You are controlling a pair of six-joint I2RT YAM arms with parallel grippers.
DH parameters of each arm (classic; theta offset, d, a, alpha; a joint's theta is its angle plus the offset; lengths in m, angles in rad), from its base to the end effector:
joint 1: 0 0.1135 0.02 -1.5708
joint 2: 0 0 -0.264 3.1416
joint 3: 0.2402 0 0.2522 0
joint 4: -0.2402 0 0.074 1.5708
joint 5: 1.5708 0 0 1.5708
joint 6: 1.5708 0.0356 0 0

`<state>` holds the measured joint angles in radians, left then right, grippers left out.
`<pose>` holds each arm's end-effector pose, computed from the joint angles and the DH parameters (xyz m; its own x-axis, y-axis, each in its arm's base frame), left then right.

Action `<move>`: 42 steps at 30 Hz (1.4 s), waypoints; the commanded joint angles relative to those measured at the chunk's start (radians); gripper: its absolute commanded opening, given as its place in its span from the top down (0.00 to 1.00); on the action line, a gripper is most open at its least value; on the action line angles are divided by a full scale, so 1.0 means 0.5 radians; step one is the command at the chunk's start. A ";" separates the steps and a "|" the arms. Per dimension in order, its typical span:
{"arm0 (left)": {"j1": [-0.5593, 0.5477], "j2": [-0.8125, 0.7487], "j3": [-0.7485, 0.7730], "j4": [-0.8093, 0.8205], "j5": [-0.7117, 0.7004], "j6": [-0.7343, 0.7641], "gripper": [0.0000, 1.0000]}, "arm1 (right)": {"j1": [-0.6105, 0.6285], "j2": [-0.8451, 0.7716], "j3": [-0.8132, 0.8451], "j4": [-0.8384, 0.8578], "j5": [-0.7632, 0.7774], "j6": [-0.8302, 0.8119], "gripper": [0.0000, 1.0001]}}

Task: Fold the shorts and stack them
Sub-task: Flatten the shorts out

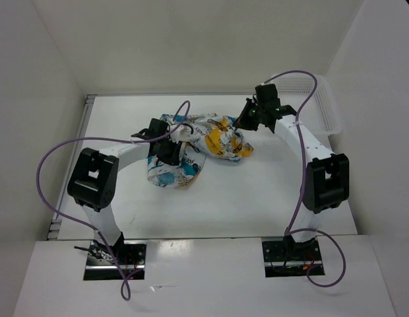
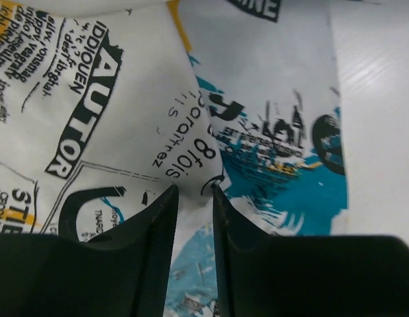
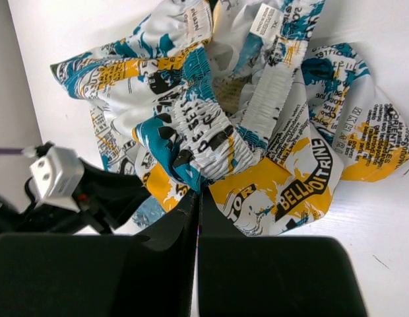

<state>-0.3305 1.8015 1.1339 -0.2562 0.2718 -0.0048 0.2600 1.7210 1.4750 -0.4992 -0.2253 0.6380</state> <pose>0.3518 -0.1308 0.1796 -0.7569 0.2548 -0.6018 0.4621 0.8599 -0.2171 0.3764 0.1084 0.2994 -0.7702 0.3959 -0.5002 0.0616 0.8266 0.5594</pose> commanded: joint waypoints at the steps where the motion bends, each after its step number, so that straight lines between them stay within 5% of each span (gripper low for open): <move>1: 0.008 0.103 0.088 0.083 -0.044 0.010 0.66 | 0.023 -0.095 0.035 -0.023 -0.031 -0.040 1.00; 4: -0.011 0.170 0.137 0.135 -0.019 0.010 0.55 | 0.005 -0.113 0.035 -0.023 -0.013 -0.040 1.00; 6: -0.011 0.189 0.137 0.135 -0.001 0.010 0.57 | 0.005 -0.113 0.035 -0.023 -0.013 -0.040 1.00; 9: -0.011 0.171 0.156 0.065 -0.086 0.010 0.92 | 0.005 -0.113 0.035 -0.023 -0.013 -0.040 1.00; 11: -0.011 0.101 0.156 0.016 -0.151 0.010 1.00 | 0.005 -0.113 0.035 -0.042 -0.013 -0.040 1.00; 21: 0.140 -0.274 0.232 -0.211 0.006 0.010 1.00 | -0.014 -0.113 0.075 -0.063 -0.016 -0.061 1.00; 26: -0.044 -0.093 0.294 -0.264 -0.083 0.010 0.53 | -0.014 -0.073 0.075 -0.063 -0.053 -0.061 1.00; 30: -0.084 -0.044 0.184 -0.034 -0.025 0.010 0.36 | -0.032 -0.073 0.115 -0.082 -0.016 -0.080 1.00; 37: -0.084 0.225 0.260 0.061 -0.025 0.010 0.42 | -0.054 -0.092 0.093 -0.082 -0.016 -0.098 1.00; 41: -0.103 0.318 0.352 0.061 -0.065 0.010 0.55 | -0.072 -0.092 0.075 -0.100 -0.016 -0.098 1.00; 42: -0.103 0.318 0.352 0.037 -0.065 0.010 0.68 | -0.072 -0.110 0.075 -0.100 -0.016 -0.098 1.00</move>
<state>-0.3775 1.9427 1.2713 -0.2588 0.2379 -0.0040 0.2352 1.7157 1.4815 -0.5426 -0.2325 0.6071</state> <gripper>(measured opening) 0.363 0.004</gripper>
